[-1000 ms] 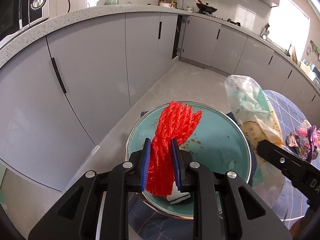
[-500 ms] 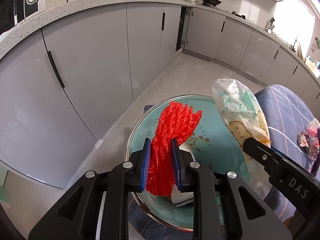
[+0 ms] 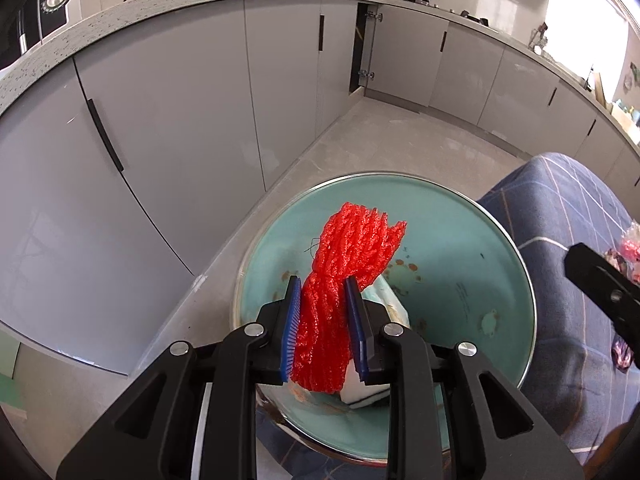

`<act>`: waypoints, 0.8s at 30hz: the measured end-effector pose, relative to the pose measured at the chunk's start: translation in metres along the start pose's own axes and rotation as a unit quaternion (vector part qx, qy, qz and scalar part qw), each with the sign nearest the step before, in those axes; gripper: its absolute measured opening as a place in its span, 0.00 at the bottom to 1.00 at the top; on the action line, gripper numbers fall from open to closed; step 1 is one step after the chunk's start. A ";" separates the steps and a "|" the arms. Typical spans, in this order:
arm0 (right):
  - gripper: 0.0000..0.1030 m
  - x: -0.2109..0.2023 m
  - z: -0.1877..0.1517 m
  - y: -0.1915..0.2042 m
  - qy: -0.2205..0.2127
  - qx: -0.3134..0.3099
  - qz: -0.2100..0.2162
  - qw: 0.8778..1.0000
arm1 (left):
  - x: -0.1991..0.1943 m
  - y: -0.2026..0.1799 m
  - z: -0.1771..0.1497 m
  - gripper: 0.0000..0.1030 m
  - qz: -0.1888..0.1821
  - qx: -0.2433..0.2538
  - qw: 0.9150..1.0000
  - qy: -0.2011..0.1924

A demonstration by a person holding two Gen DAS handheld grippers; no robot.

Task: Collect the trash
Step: 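Carry the red net and plastic bag over the teal bucket and release both, then move the left tool to the purple wrapper and grasp it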

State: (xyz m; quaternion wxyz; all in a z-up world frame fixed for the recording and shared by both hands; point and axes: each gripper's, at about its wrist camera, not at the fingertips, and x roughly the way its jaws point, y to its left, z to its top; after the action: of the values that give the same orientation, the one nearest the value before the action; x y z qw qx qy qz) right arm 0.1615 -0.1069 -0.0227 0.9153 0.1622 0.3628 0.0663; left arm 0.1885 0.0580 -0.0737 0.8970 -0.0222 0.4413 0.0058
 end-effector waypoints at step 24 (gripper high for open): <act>0.84 -0.096 -0.013 -0.056 -0.069 -0.006 -0.065 0.996 | -0.062 -0.055 -0.012 0.94 0.020 0.049 0.996 -0.076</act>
State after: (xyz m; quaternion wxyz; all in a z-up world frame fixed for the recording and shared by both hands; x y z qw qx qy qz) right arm 0.0831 -0.1797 0.0110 0.9414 0.1375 0.3081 -0.0023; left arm 0.1426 0.0031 -0.0303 0.9276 0.0308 0.3722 0.0040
